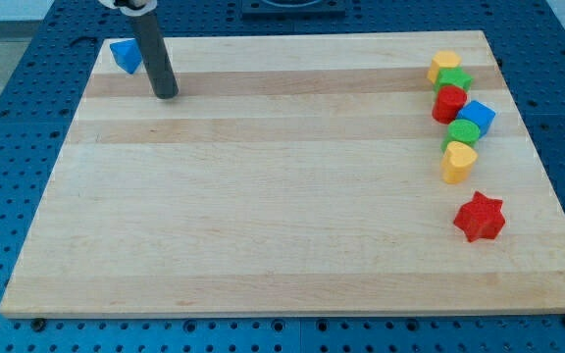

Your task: Move the green star slightly left and down

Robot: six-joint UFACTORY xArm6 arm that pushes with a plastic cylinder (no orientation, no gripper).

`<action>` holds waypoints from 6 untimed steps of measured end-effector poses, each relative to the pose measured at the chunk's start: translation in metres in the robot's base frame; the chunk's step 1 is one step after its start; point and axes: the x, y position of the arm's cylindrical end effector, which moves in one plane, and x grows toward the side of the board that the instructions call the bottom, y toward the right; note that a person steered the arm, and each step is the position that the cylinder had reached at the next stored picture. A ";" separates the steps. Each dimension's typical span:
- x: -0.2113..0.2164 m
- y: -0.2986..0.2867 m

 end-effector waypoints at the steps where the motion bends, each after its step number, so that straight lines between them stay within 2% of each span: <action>1: 0.002 0.000; 2: 0.017 0.000; 3: 0.071 0.004; 4: 0.082 0.004; 5: 0.081 0.005; 6: 0.043 0.042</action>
